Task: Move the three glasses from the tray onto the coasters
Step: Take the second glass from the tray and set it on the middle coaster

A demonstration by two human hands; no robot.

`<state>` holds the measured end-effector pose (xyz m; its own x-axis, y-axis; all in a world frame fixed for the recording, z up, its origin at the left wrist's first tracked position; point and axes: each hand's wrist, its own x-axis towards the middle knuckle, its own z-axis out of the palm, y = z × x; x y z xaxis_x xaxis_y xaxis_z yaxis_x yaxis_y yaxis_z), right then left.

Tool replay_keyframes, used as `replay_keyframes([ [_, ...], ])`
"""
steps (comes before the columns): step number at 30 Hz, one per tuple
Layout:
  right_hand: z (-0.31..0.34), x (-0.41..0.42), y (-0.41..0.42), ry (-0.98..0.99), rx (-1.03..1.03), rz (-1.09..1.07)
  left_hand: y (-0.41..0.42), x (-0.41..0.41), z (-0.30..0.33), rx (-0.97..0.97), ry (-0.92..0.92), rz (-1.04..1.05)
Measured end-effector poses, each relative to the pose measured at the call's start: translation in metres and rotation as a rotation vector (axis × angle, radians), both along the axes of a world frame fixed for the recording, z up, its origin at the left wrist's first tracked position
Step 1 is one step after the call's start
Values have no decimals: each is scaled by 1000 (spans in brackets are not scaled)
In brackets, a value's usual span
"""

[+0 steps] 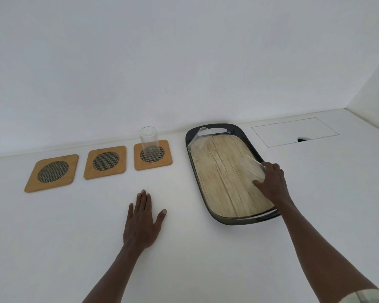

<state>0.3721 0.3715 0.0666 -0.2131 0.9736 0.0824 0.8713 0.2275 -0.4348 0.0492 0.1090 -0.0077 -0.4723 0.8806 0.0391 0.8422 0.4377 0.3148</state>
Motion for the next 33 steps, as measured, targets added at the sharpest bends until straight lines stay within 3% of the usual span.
replay_keyframes([
  [8,-6,-6,-6,114,-22,-33,0,0,0,-1,3,1],
  [21,41,-64,-47,761,66,-85,-1,1,1,-13,1,-1],
  [33,66,-90,-70,881,156,-16,-1,1,2,-6,1,-8],
])
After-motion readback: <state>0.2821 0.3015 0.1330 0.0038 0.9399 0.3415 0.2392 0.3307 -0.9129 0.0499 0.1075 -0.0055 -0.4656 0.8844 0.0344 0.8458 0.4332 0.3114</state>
